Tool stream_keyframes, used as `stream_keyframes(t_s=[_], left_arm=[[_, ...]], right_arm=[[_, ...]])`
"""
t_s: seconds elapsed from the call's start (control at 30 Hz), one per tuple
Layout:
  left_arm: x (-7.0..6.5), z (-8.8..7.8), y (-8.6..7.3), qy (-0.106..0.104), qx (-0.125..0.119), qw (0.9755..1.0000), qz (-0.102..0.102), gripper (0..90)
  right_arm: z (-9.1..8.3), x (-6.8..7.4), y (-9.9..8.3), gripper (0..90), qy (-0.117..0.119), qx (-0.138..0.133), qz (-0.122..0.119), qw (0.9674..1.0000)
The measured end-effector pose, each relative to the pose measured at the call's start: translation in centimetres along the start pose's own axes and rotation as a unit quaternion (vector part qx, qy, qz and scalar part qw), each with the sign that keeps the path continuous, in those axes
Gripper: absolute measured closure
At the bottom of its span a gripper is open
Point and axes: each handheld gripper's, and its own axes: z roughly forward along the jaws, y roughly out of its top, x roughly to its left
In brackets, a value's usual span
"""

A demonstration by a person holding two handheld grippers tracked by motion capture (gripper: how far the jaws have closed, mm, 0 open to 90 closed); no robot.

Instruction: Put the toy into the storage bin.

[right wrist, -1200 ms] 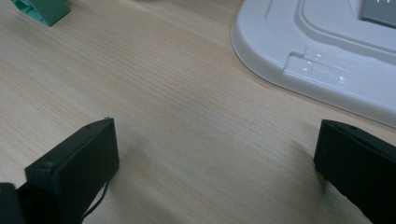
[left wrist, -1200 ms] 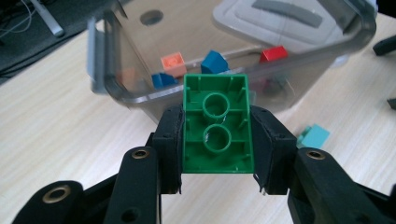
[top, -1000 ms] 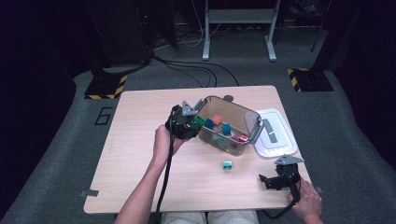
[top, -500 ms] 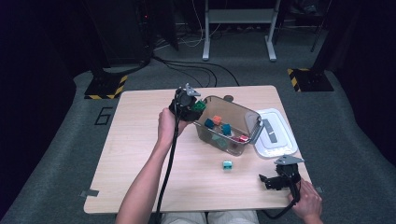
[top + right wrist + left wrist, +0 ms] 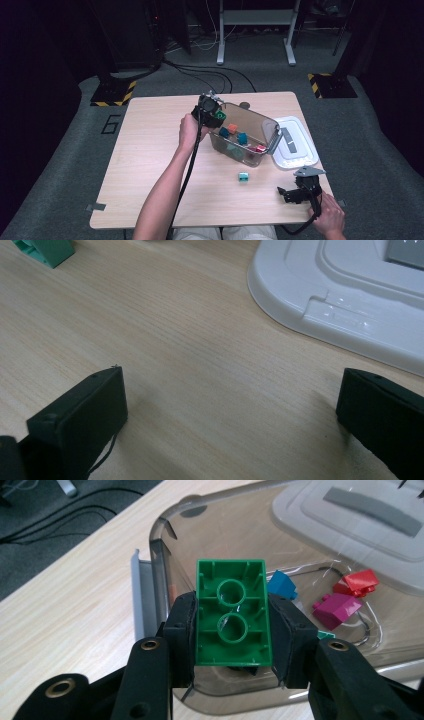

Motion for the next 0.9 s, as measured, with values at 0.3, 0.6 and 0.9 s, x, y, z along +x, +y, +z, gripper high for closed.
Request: stream_keyframes(t_s=[0.3, 0.6, 0.9], left_arm=[[-0.1, 0.7, -0.6, 0.005, 0.023, 0.9996, -0.013, 40.8], [-1.8, -2.0, -2.6, 0.002, -0.027, 0.9996, -0.010, 22.1], [-3.6, -2.9, -5.7, -0.016, -0.049, 0.9987, -0.006, 15.1]], right_arm=[[0.0, 0.0, 0.0, 0.0, 0.000, 0.000, 0.001, 1.0000], [0.0, 0.0, 0.0, 0.0, -0.001, 0.000, 0.000, 1.0000], [0.0, 0.0, 0.0, 0.0, -0.001, 0.000, 0.001, 1.0000]])
